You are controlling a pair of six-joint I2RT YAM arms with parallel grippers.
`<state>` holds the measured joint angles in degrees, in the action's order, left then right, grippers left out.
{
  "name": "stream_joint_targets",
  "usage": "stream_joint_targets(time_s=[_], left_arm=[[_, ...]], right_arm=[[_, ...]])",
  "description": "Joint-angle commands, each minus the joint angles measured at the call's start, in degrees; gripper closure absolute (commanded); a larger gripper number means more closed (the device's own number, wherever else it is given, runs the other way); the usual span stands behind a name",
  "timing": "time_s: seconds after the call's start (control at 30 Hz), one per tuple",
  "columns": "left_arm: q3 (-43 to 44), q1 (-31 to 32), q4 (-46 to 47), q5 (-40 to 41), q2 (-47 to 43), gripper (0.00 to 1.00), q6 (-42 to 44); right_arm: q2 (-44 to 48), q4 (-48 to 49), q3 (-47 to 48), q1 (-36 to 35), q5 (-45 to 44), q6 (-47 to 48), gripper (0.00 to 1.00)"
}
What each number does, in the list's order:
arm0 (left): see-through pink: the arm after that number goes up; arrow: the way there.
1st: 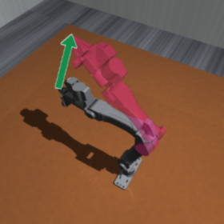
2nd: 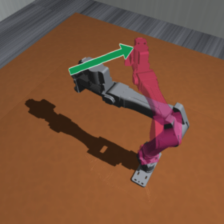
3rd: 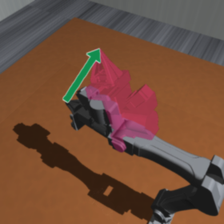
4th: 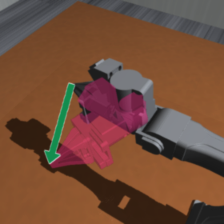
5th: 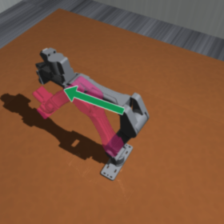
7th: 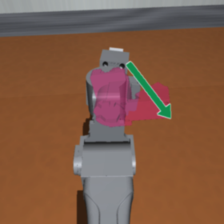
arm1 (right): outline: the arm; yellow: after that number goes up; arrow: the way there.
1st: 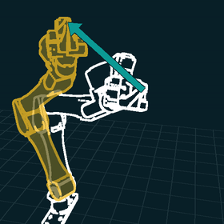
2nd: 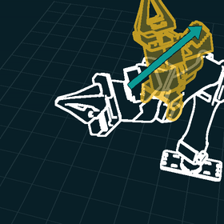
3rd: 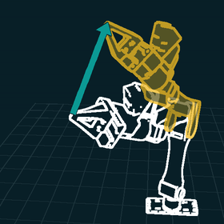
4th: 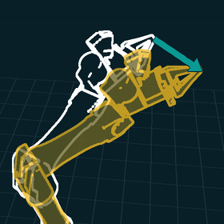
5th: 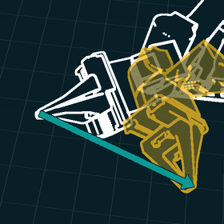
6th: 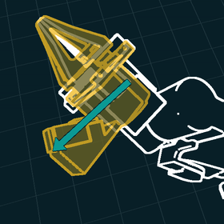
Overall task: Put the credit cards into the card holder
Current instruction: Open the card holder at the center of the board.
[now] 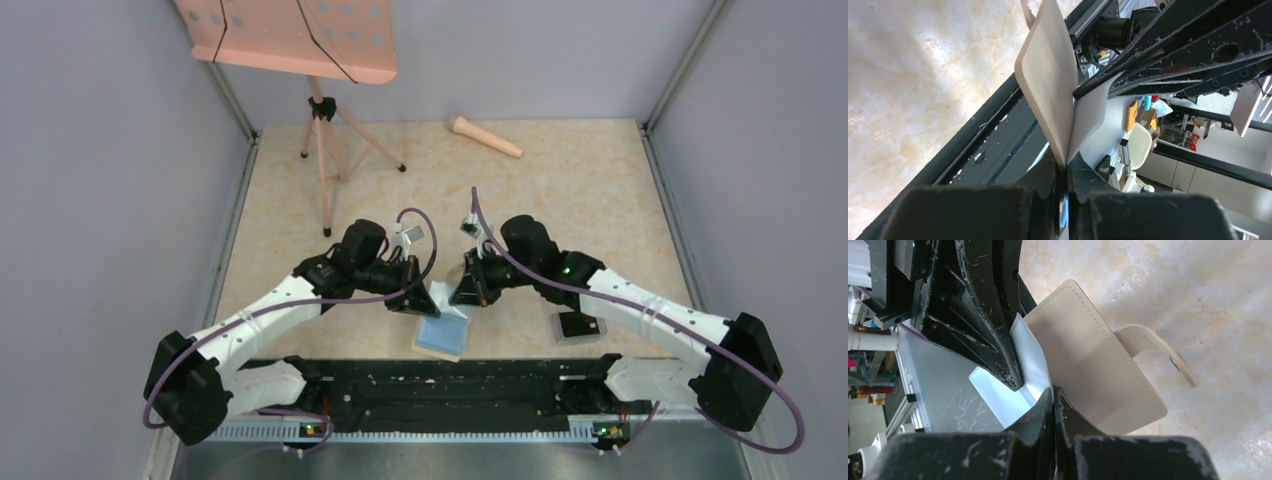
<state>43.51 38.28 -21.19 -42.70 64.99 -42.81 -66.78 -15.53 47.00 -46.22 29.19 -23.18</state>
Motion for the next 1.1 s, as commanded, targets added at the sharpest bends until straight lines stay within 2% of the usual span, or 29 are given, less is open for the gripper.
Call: stream_joint_targets(time_s=[0.0,0.23,0.5,0.53,0.63,0.7,0.8,0.93,1.07], left_arm=[[1.28,0.16,-1.26,-4.75,-2.68,1.0,3.24],[1.98,0.2,-5.45,-5.99,-2.77,1.0,7.15],[3.64,0.13,-8.03,-4.16,-2.84,1.0,9.3],[3.92,0.13,-8.66,-3.84,-2.73,1.0,9.67],[5.16,0.13,-11.61,-3.01,-2.14,1.0,11.4],[5.84,0.15,-13.09,-3.11,-1.71,1.0,12.32],[6.12,0.19,-13.5,-4.75,-1.54,1.0,13.19],[6.47,0.21,-13.53,-7.72,-2.04,1.0,14.57],[6.57,0.3,-13.58,-10.63,-2.32,1.0,15.5]], right_arm=[[3.04,2.28,1.67,1.89,-4.65,-2.57,1.0],[6.43,7.28,-2.9,7.61,1.77,-7.32,1.0],[7.27,8.84,-3.32,7.93,4.99,-6.84,1.0],[7.67,8.4,-3.2,8.05,4.69,-6.46,0.89],[8.78,6.51,-2.4,8.07,4.28,-4.15,0.46],[8.88,4.87,-1.57,8.07,4.6,-2.2,0.28],[7.8,2.88,-0.72,8.06,6.3,0.16,0.15],[5.36,3.28,-0.87,8.06,11.09,0.75,0.12],[5.28,11.82,-3.54,8.07,18.06,-3.45,0.07]])
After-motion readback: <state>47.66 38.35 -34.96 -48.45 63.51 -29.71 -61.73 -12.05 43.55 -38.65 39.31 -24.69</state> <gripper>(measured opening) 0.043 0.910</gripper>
